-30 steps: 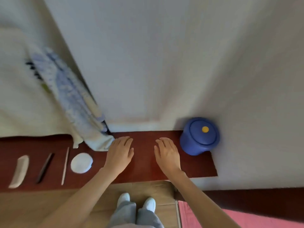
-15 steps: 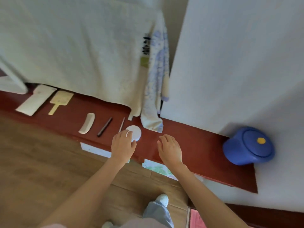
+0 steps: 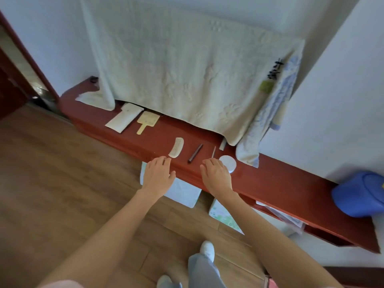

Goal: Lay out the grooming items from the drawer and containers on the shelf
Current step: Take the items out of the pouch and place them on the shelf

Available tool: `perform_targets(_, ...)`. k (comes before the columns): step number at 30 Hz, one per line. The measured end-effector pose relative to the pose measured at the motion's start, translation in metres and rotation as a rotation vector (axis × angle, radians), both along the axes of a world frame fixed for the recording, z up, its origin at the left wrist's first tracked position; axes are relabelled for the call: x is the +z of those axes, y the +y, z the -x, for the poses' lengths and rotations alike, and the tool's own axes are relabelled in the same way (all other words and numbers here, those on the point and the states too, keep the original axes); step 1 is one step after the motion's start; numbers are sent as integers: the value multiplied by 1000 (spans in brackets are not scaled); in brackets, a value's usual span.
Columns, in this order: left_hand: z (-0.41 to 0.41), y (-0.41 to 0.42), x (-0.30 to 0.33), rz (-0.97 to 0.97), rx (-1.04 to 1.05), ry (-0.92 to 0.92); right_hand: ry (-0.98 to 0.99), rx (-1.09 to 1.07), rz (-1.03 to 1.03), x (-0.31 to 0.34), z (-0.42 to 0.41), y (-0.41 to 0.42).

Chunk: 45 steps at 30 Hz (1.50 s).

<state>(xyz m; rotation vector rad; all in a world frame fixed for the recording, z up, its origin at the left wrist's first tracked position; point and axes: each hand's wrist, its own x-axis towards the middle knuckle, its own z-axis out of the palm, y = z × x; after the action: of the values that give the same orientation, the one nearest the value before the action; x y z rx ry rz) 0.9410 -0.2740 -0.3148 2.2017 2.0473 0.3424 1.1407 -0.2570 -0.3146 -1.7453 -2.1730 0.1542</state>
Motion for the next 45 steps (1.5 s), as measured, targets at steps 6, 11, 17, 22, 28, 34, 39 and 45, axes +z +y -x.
perform_targets(6, 48, 7, 4, -40, 42, -25, 6, 47, 19, -6, 50, 21)
perform_targets(11, 83, 35, -1, -43, 95, 0, -46, 93, -2, -13, 86, 60)
perform_targets(17, 114, 95, -9, 60, 110, 57, -61, 105, 24, -19, 123, 128)
perform_targets(22, 141, 149, -6, 53, 140, 73, -78, 148, 44, -16, 150, 182)
perform_targets(28, 166, 186, -22, 66, 153, 28, -75, 158, 96, -8, 179, 220)
perform_targets(34, 200, 223, -41, 160, 48, 46, -41, 80, 132, -26, 212, 236)
perform_targets(39, 248, 262, -52, 184, -66, 69, 2, -118, 139, -43, 251, 242)
perform_targets(45, 291, 295, -61, 150, -165, 52, 3, -276, 154, -48, 292, 241)
